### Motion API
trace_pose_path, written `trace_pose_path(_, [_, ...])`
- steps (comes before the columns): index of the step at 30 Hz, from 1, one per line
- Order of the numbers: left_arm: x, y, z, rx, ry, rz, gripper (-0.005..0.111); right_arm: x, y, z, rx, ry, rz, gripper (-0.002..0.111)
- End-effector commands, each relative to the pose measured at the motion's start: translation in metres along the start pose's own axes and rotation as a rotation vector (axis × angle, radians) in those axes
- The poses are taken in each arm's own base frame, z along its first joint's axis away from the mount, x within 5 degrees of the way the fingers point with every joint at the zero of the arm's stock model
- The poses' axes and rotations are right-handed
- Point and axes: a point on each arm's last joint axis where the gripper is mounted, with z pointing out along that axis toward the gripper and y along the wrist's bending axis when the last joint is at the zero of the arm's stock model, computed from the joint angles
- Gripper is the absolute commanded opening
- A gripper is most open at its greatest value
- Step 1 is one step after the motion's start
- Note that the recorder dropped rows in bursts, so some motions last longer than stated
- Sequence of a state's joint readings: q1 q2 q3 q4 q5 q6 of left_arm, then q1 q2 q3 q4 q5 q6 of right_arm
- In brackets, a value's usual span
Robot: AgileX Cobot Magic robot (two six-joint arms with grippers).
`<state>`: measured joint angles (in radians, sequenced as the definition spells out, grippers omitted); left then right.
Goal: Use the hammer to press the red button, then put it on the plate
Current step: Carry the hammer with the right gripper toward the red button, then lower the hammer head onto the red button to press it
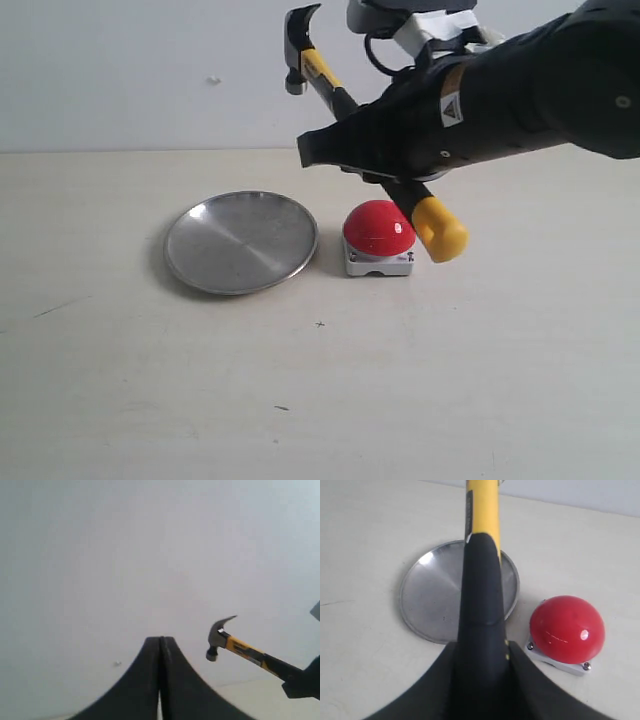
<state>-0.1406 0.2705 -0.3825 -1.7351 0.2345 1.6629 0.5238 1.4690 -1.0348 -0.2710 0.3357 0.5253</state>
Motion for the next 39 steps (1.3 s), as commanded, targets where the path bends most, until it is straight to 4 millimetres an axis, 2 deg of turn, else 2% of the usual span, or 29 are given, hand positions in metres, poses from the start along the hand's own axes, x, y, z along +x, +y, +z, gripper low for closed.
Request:
trace_pose_path(1, [0.016,-0.002,-0.029,-0.037,-0.083,-0.039,0.000,-0.009,-0.001,-0.028,-0.027,-0.107,-0.045,0.000])
trace_pose_path(4, [0.030,-0.002,-0.038,-0.044,-0.099,-0.087,0.000,-0.005,-0.004,-0.039,-0.011,-0.098,-0.068,0.000])
trace_pose_path(9, [0.059,0.002,-0.037,-0.069,-0.025,-0.135,0.000,0.013,-0.012,-0.051,0.018,-0.081,-0.120,0.000])
trace_pose_path(16, [0.091,0.005,-0.037,-0.084,0.064,-0.180,0.000,0.045,-0.021,-0.045,0.042,-0.030,-0.128,0.000])
trace_pose_path(21, [0.105,0.008,-0.038,-0.111,0.106,-0.187,0.000,0.052,-0.031,-0.041,0.124,-0.064,-0.098,0.000])
trace_pose_path(29, [0.107,0.009,-0.038,-0.125,0.109,-0.183,0.000,0.063,-0.042,-0.016,0.241,-0.024,-0.157,0.000])
trace_pose_path(33, [0.107,0.009,-0.038,-0.125,0.109,-0.183,0.000,0.063,-0.044,-0.003,0.193,-0.038,-0.127,0.000])
trace_pose_path(39, [0.107,0.009,-0.038,-0.125,0.109,-0.183,0.000,0.058,-0.060,0.008,0.036,-0.060,-0.022,0.000])
